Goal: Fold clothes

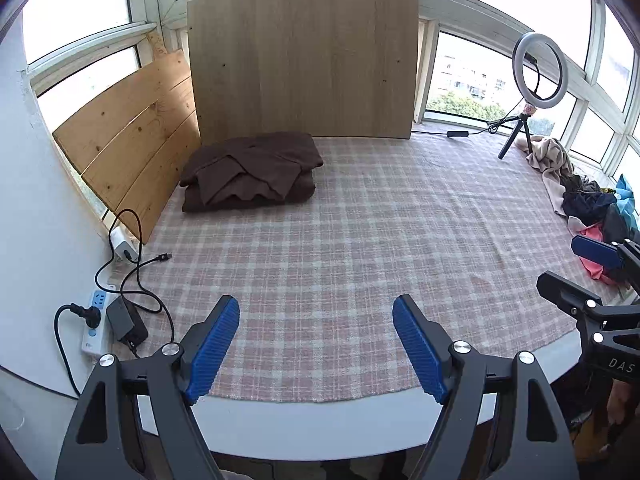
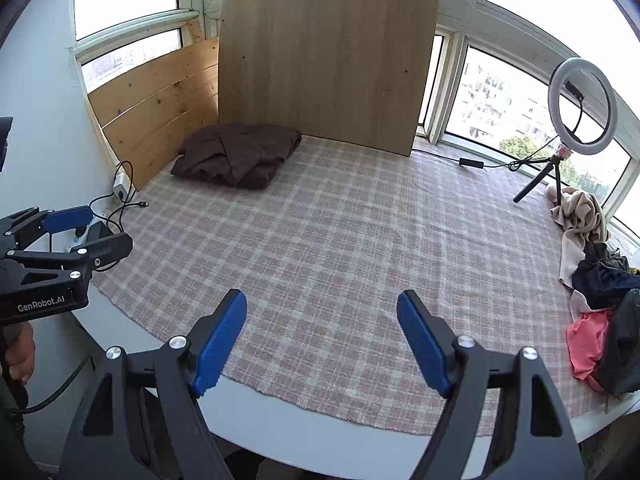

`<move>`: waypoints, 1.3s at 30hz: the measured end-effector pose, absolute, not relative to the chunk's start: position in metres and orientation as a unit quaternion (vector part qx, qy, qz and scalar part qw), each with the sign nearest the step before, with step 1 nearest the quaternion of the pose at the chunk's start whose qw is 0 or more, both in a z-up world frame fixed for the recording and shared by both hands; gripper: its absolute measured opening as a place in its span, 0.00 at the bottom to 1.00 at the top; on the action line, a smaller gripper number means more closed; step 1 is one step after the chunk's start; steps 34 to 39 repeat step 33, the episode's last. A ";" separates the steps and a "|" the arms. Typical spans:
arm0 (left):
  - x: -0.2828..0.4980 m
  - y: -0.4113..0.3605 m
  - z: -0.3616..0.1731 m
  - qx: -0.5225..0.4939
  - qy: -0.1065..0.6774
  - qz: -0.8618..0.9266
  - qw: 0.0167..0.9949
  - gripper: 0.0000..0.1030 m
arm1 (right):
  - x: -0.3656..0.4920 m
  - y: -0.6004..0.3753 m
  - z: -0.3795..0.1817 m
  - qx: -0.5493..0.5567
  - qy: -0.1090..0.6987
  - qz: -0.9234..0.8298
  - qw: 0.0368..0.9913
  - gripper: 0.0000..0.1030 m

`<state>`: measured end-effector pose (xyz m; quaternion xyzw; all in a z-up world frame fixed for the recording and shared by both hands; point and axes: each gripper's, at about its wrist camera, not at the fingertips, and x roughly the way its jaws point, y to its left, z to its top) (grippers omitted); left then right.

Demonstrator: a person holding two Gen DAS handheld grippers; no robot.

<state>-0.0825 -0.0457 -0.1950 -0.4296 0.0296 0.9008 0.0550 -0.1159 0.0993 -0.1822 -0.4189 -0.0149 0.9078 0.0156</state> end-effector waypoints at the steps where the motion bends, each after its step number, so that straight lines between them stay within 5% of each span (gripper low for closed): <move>1: -0.075 -0.041 -0.195 -0.432 0.029 0.900 0.046 0.75 | -0.110 0.103 -0.182 -0.418 -0.014 0.908 0.014 0.75; 19: 0.010 0.014 -0.182 -0.421 0.046 0.906 0.004 0.76 | -0.014 0.149 -0.179 -0.396 -0.001 0.918 -0.005 0.75; 39: 0.031 0.014 -0.166 -0.395 0.038 0.918 -0.012 0.77 | -0.002 0.146 -0.180 -0.396 -0.005 0.918 -0.015 0.75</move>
